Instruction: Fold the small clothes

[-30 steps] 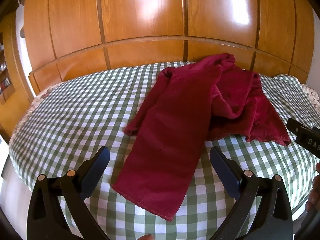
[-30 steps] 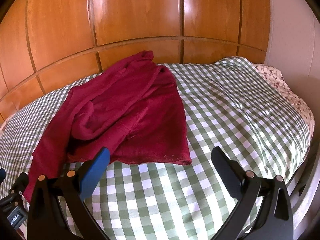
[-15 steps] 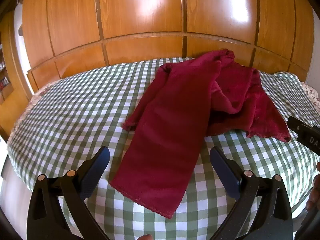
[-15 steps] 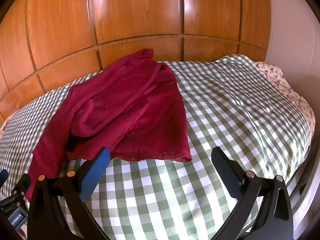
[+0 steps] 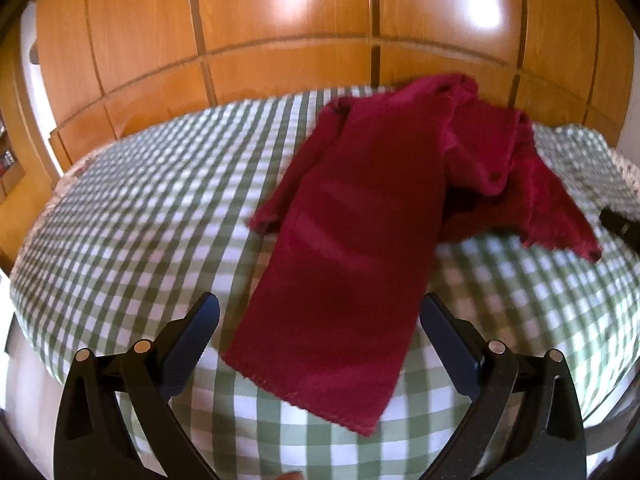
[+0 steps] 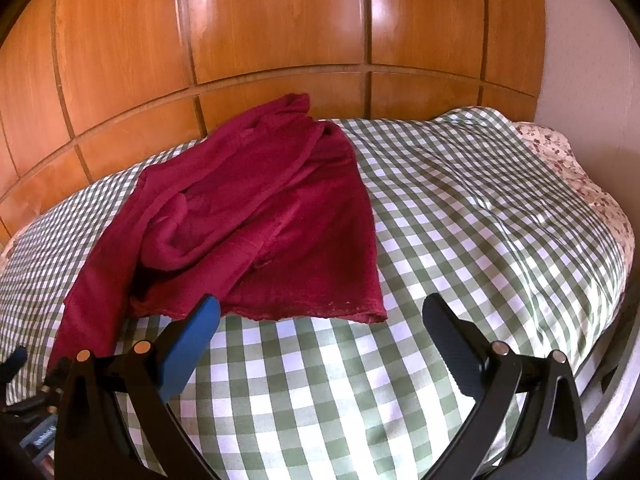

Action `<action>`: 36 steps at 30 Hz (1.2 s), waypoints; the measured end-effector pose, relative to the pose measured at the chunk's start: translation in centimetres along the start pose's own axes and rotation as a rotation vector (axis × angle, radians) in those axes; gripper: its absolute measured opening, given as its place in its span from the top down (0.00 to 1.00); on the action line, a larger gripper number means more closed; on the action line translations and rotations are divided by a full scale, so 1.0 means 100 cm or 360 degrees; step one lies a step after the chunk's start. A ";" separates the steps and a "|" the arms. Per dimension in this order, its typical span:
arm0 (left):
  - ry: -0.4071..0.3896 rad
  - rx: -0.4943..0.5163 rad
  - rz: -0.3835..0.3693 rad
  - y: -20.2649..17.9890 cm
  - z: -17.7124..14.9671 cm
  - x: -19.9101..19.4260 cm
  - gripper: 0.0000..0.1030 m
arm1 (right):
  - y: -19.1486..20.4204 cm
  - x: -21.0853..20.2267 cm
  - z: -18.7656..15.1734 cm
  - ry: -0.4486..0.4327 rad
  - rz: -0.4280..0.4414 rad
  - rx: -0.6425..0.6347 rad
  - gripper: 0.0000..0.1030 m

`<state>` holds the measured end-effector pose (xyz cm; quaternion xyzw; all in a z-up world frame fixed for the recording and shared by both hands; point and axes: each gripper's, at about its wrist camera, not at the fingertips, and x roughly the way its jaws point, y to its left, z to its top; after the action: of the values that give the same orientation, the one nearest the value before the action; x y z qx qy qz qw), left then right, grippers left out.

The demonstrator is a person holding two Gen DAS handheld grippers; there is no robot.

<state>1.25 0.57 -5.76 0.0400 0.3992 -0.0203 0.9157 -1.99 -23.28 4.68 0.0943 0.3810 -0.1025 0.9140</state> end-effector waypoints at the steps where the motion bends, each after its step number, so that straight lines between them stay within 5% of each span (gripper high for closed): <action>1: 0.0029 0.0005 0.0002 0.002 -0.003 0.005 0.06 | 0.000 0.001 0.001 -0.0001 0.0013 -0.0004 0.02; 5: 0.0128 -0.0023 -0.0040 0.014 -0.014 0.024 0.26 | 0.001 0.010 0.003 0.0019 0.0090 -0.0022 0.03; 9: 0.0083 -0.0091 -0.0186 0.031 -0.009 0.020 0.88 | 0.007 0.018 0.008 0.0064 0.0183 -0.0058 0.24; 15: -0.0068 -0.0283 -0.0365 0.076 0.034 -0.005 0.91 | 0.042 0.032 0.027 0.0080 0.0425 -0.0236 0.38; 21: -0.0294 -0.0425 -0.0345 0.136 0.116 -0.021 0.91 | 0.103 0.082 0.043 0.0176 0.0535 -0.0478 0.39; 23: -0.0338 -0.0487 -0.0315 0.158 0.146 -0.019 0.92 | 0.118 0.105 0.046 0.0259 0.0534 -0.0517 0.60; 24: -0.0349 -0.0517 -0.0295 0.167 0.159 -0.015 0.92 | 0.123 0.117 0.048 0.0328 0.0548 -0.0530 0.84; 26: -0.0374 -0.0594 -0.0202 0.194 0.194 -0.006 0.92 | 0.127 0.115 0.056 0.0333 0.0583 -0.0567 0.92; 31: -0.0340 -0.0710 0.0097 0.250 0.256 0.025 0.92 | 0.060 0.081 0.116 0.0071 0.0525 -0.0402 0.93; 36: -0.0187 -0.0857 0.0381 0.291 0.289 0.077 0.90 | -0.077 0.084 0.191 -0.0091 0.0046 -0.0036 0.93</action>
<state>29.57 26.95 9.83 -0.1588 0.3292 0.1920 0.9108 14.74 -36.45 11.16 0.0865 0.3544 -0.0876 0.9270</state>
